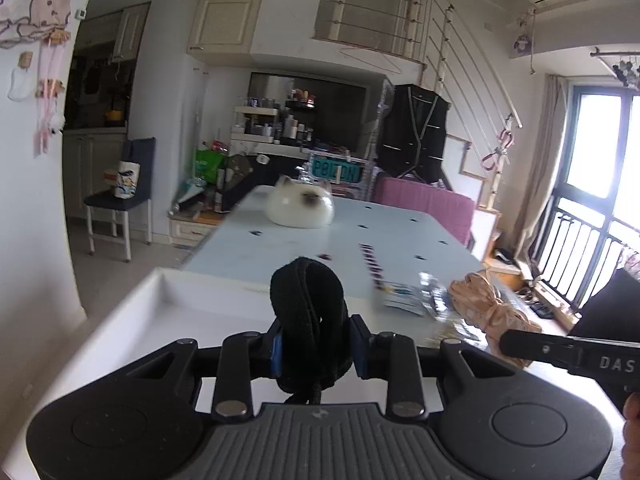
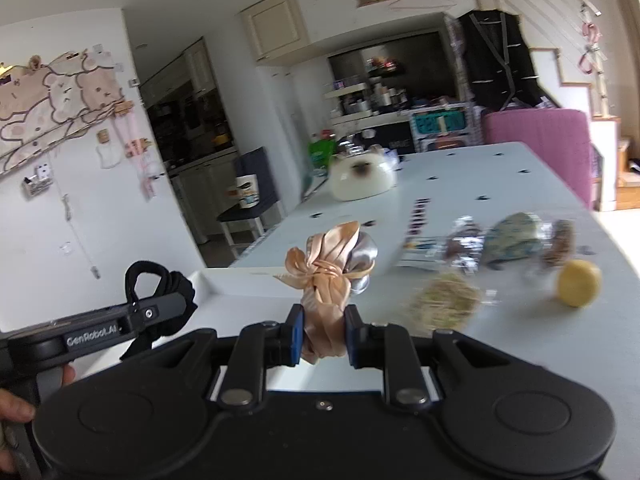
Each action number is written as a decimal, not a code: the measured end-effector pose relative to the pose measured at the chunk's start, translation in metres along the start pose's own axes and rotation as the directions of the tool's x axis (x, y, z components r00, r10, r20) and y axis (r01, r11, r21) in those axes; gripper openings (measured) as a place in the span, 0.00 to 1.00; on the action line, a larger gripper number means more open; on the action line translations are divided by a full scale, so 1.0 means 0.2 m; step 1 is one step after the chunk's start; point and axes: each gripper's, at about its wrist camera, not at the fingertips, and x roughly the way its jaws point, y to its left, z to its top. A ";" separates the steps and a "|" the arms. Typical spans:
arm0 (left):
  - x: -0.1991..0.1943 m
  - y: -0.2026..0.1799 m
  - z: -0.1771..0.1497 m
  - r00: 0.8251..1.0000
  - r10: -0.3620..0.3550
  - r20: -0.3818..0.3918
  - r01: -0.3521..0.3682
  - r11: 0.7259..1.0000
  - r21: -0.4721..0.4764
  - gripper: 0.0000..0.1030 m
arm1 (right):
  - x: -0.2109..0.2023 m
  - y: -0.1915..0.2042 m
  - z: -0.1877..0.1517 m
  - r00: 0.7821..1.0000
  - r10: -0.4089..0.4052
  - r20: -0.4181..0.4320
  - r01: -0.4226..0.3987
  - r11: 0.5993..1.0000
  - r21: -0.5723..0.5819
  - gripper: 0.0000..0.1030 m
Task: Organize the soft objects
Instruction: 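Carry the black strap and peach bundle with both tools into the white box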
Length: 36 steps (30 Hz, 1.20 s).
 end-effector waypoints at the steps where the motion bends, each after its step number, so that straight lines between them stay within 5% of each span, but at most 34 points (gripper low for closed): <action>1: 0.01 0.04 0.02 1.000 0.007 -0.001 -0.007 1.000 0.012 0.32 | 0.03 0.02 0.01 1.000 0.013 -0.005 -0.013 1.000 0.002 0.21; 11: 0.27 0.44 0.21 0.989 0.021 -0.143 -0.014 0.999 0.048 0.32 | 0.46 0.32 0.10 0.993 0.076 -0.092 -0.069 0.995 0.078 0.21; 22: 0.62 0.71 0.28 0.944 0.002 -0.331 0.016 0.999 0.052 0.33 | 0.97 0.53 0.09 0.960 0.049 -0.277 0.008 0.980 0.200 0.21; 30: 0.79 0.79 0.25 0.911 0.010 -0.413 0.009 0.999 0.043 0.33 | 1.09 0.55 0.04 0.944 0.039 -0.329 0.041 0.972 0.233 0.21; 36: 0.83 0.80 0.23 0.906 0.003 -0.423 0.015 0.999 0.039 0.43 | 1.13 0.53 0.04 0.939 0.057 -0.339 0.034 0.966 0.258 0.27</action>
